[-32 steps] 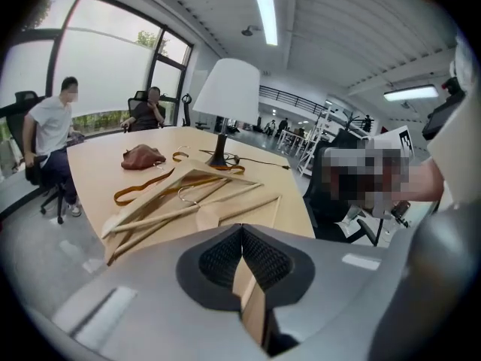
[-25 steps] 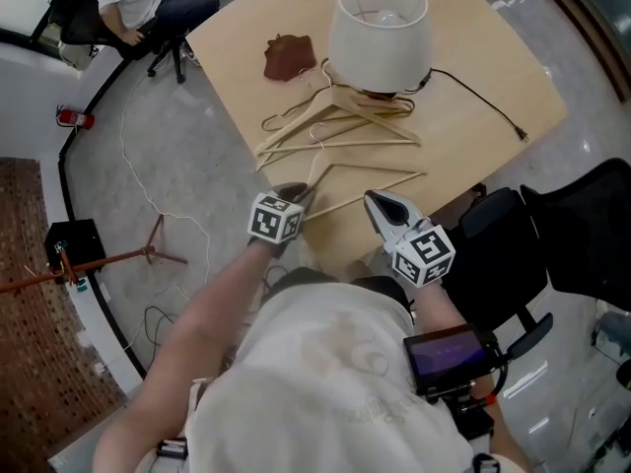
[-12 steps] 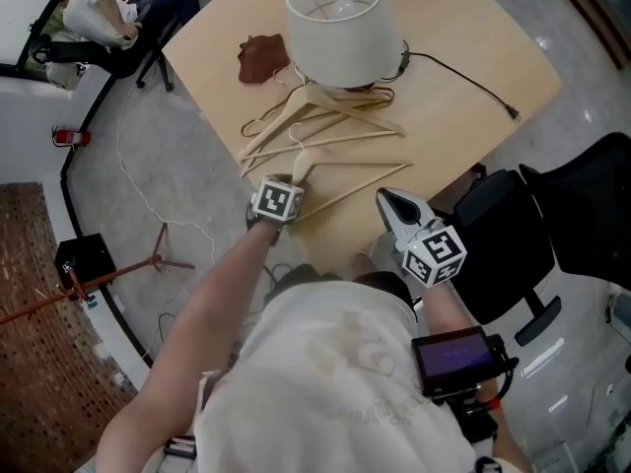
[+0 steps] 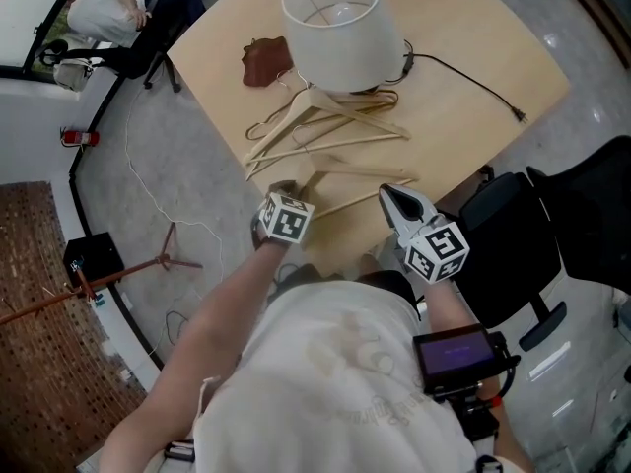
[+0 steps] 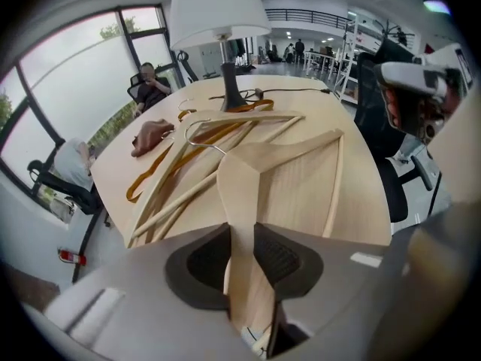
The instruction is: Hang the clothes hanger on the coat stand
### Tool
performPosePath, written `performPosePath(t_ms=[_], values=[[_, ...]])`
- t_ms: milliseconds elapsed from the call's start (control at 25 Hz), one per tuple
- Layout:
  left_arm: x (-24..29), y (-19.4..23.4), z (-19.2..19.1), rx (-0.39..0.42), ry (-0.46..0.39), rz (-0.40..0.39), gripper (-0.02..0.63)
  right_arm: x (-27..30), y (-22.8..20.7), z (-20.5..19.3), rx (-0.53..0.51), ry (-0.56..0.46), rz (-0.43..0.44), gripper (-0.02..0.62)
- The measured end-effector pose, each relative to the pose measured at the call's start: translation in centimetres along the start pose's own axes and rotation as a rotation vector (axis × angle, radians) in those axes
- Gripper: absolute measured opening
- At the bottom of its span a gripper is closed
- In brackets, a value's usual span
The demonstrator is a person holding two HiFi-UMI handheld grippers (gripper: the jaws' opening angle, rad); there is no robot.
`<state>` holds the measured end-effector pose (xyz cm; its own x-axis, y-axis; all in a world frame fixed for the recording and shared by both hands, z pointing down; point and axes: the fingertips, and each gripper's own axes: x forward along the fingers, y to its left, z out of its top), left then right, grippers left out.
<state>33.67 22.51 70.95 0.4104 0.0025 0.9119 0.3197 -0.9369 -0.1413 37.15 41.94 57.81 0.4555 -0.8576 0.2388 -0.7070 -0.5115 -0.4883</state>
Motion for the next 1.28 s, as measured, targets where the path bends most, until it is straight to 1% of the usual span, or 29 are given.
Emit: performPosePath(t_ms=[80,160,400,560,680,760,880,1040,1160,1280], values=[[-1.2,0.0,0.0,0.036,-0.041,0.04,0.097,0.1,0.2,0.1,-0.006,0.0,0.008,0.014],[-2.2,0.1,-0.1,0.044,-0.076,0.067,0.097,0.2,0.5,0.3,-0.016,0.001,0.019,0.014],[-4.9,1.2,-0.4,0.003,-0.143,0.124,0.097,0.5,2.1,1.5,-0.046,-0.004,0.07,0.014],[-7.2,2.5,-0.7,-0.045,-0.191,0.166,0.097,1.4,3.5,2.3,-0.064,-0.008,0.112,0.014],[-8.7,3.9,-2.1,-0.081,-0.215,0.199,0.097,3.1,5.3,2.3,-0.079,-0.004,0.155,0.014],[-9.6,4.9,-3.3,-0.088,-0.225,0.225,0.097,4.4,7.1,2.4,-0.107,0.01,0.199,0.014],[-11.2,6.3,-5.6,-0.109,-0.234,0.26,0.097,6.3,10.5,2.5,-0.155,0.034,0.267,0.014],[-13.8,8.4,-10.4,-0.209,-0.239,0.293,0.097,8.1,16.3,1.6,-0.2,0.067,0.338,0.014],[-16.2,9.7,-14.9,-0.281,-0.246,0.31,0.097,9.1,21.0,0.4,-0.241,0.103,0.376,0.014],[-18.4,12.0,-19.5,-0.34,-0.254,0.345,0.097,10.9,25.4,-1.0,-0.273,0.121,0.416,0.014]])
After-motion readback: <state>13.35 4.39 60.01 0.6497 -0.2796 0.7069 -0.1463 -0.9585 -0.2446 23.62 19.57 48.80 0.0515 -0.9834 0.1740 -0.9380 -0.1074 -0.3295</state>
